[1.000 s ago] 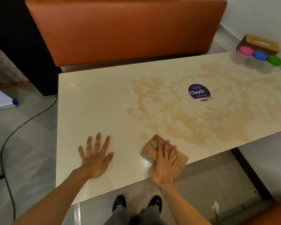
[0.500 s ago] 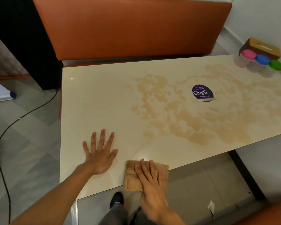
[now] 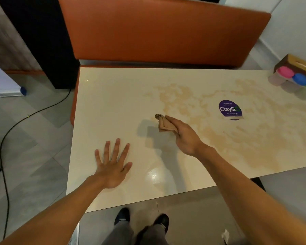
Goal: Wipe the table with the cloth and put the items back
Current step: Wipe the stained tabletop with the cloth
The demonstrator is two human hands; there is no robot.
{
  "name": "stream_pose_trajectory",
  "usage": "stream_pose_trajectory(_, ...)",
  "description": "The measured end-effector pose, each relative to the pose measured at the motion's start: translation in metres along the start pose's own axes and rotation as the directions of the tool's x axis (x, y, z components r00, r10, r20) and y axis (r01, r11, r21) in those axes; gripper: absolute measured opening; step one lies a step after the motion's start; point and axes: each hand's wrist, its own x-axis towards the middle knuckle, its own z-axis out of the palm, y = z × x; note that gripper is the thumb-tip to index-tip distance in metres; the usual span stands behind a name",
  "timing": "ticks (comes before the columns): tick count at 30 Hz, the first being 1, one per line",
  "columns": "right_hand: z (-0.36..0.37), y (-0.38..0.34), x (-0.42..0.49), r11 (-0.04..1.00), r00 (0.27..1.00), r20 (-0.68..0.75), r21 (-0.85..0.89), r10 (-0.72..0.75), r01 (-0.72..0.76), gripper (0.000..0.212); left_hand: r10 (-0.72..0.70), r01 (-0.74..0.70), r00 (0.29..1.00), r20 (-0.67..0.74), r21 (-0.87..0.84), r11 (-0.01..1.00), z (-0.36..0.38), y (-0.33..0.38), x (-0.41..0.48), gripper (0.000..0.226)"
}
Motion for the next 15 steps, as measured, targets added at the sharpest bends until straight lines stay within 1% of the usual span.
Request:
stream_pose_trajectory(2, 0.015, 0.008, 0.015, 0.972, 0.992, 0.103, -0.229, 0.071, -0.046, 0.064, 0.004, -0.004, 1.000, 0.002, -0.017, 1.000, 0.000, 0.001, 0.001, 0.065)
stream_pose_trajectory(3, 0.028, 0.011, 0.016, 0.950, 0.976, 0.178, -0.303, 0.128, -0.070, 0.066, 0.001, -0.001, 1.000, 0.005, -0.018, 1.000, 0.000, 0.001, 0.001, 0.064)
stream_pose_trajectory(4, 0.040, 0.014, 0.013, 0.933, 0.961, 0.221, -0.349, 0.168, -0.083, 0.068, 0.000, 0.000, 1.000, 0.004, -0.023, 1.000, 0.000, 0.001, 0.001, 0.064)
stream_pose_trajectory(5, 0.051, 0.016, 0.008, 0.922, 0.959, 0.225, -0.379, 0.175, -0.079, 0.070, -0.003, 0.003, 1.000, -0.004, -0.031, 1.000, 0.001, 0.001, 0.000, 0.064)
stream_pose_trajectory(9, 0.077, 0.023, -0.022, 0.927, 0.986, 0.132, -0.372, 0.099, -0.043, 0.071, 0.011, -0.011, 1.000, -0.006, -0.012, 1.000, -0.003, 0.003, 0.002, 0.064)
stream_pose_trajectory(11, 0.085, 0.022, -0.034, 0.938, 0.989, 0.141, -0.346, 0.044, 0.007, 0.074, 0.004, -0.004, 1.000, 0.005, -0.017, 1.000, -0.004, 0.003, 0.002, 0.064)
stream_pose_trajectory(15, 0.100, 0.014, -0.059, 0.951, 0.985, 0.171, -0.302, -0.013, 0.064, 0.078, -0.002, 0.002, 1.000, 0.013, -0.013, 1.000, -0.003, 0.001, -0.001, 0.064)
